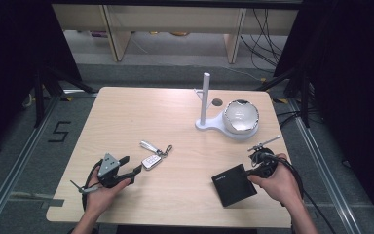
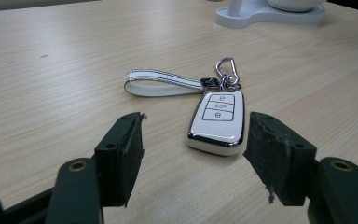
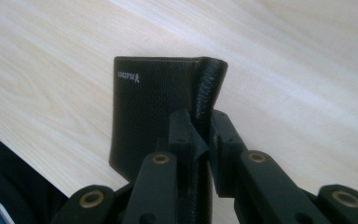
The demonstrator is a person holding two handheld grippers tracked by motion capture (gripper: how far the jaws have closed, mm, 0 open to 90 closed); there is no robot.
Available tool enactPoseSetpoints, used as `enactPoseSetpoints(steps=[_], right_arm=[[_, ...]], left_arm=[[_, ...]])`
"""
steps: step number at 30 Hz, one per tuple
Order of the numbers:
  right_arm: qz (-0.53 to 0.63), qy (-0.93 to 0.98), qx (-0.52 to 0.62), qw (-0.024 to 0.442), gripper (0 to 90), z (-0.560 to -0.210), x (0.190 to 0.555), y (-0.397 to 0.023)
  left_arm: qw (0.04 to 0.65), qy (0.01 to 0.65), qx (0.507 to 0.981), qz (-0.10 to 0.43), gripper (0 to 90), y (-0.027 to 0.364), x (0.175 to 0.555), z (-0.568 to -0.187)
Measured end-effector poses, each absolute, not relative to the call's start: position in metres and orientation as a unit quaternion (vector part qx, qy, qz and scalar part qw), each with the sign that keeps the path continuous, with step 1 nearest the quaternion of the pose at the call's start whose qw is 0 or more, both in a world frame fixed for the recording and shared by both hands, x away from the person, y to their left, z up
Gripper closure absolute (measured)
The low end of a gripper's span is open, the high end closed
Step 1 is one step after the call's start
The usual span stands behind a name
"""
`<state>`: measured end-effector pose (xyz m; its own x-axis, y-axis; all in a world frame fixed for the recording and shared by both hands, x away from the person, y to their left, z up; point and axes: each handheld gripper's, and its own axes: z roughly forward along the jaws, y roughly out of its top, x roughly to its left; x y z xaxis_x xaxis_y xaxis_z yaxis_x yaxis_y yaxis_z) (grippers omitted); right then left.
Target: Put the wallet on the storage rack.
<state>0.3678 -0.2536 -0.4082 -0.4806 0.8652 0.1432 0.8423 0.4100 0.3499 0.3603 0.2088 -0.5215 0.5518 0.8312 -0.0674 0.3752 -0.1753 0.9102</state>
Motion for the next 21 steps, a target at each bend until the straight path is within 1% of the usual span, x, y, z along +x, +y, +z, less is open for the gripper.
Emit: enactPoseSetpoints(steps=[1,2,3,4,9,11,13,21], right_arm=[[0.187,0.85,0.491,0.044,81.9,-0.399,0.368,-0.253],[0.187,0.85,0.491,0.044,81.9,-0.399,0.368,-0.253],[0.177,0.86,0.473,0.064,82.0,-0.392,0.37,-0.253],[0.172,0.863,0.471,0.069,82.1,-0.388,0.371,-0.253],[0.141,0.877,0.452,0.083,82.3,-0.374,0.376,-0.256],[0.133,0.879,0.451,0.079,82.3,-0.371,0.377,-0.256],[0.13,0.882,0.442,0.101,82.4,-0.368,0.38,-0.259],[0.105,0.897,0.412,0.121,82.4,-0.357,0.388,-0.266]], left_arm=[[0.498,0.417,0.725,0.231,35.8,0.207,0.36,-0.522],[0.498,0.417,0.725,0.231,35.8,0.207,0.36,-0.522],[0.491,0.413,0.731,0.232,35.8,0.209,0.36,-0.522],[0.492,0.413,0.731,0.232,35.8,0.209,0.36,-0.522],[0.496,0.416,0.726,0.231,35.8,0.208,0.36,-0.522],[0.498,0.417,0.724,0.231,35.8,0.208,0.361,-0.522],[0.497,0.417,0.725,0.231,35.8,0.208,0.361,-0.522],[0.496,0.416,0.726,0.231,35.8,0.208,0.361,-0.522]])
